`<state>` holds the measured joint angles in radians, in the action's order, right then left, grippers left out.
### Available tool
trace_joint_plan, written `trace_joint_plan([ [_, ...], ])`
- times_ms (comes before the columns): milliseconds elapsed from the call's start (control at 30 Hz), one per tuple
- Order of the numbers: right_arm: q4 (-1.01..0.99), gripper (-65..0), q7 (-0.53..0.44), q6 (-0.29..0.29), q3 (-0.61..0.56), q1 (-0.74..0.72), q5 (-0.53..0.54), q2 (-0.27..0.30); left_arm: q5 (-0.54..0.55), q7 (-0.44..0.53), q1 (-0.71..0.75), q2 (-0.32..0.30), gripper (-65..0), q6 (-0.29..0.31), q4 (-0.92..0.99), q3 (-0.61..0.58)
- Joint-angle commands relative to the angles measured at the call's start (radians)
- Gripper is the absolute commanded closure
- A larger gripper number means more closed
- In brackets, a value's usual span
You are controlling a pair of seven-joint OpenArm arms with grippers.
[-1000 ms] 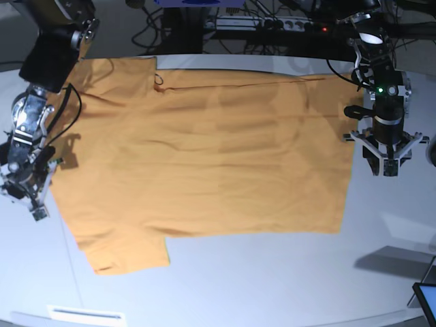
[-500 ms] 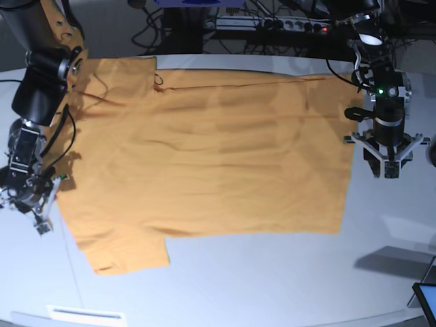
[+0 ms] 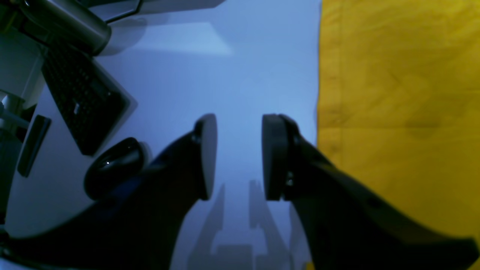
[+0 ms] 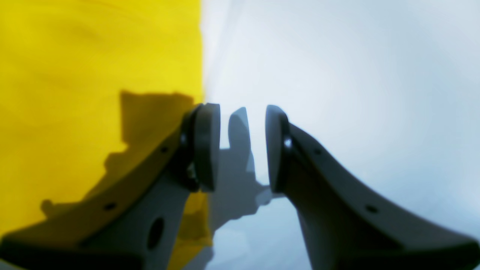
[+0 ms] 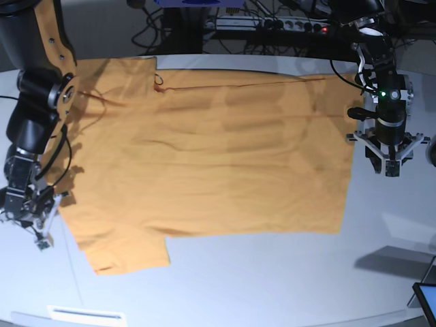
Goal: Fold the T-shirt properly
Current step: 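Move the right gripper along the shirt's side toward the hem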
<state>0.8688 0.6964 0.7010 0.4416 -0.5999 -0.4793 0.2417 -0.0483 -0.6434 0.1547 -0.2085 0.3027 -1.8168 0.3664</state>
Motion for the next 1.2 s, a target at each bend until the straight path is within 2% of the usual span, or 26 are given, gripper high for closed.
trace_joint_plan([
  [0,-0.009,-19.6,-0.019,-0.003,0.001,-0.055,0.006,0.015,0.0,0.021,-0.008,-0.013,-20.5,-0.009,-0.008,0.004],
  [100,-0.073,-19.6,-0.021,-0.003,0.0,-0.082,0.046,0.046,0.0,0.021,-0.007,-0.01,-20.5,-0.009,-0.008,0.003],
  [267,-0.196,-19.6,-0.013,-0.003,-0.003,-0.139,0.21,0.126,0.0,0.021,-0.011,-0.012,-20.5,-0.009,-0.01,0.003],
  [433,-0.282,-19.7,-0.016,-0.003,-0.007,-0.154,0.314,0.167,0.0,0.021,-0.011,-0.012,-20.5,-0.009,-0.008,0.004],
  [933,-0.285,-19.7,-0.014,-0.003,-0.005,-0.156,0.321,0.104,0.0,0.021,-0.013,-0.013,-20.5,-0.009,-0.007,0.004],
  [1167,-0.285,-19.7,-0.016,-0.003,-0.005,-0.156,0.321,0.095,0.0,0.021,-0.013,-0.013,-20.5,-0.009,-0.007,0.004],
])
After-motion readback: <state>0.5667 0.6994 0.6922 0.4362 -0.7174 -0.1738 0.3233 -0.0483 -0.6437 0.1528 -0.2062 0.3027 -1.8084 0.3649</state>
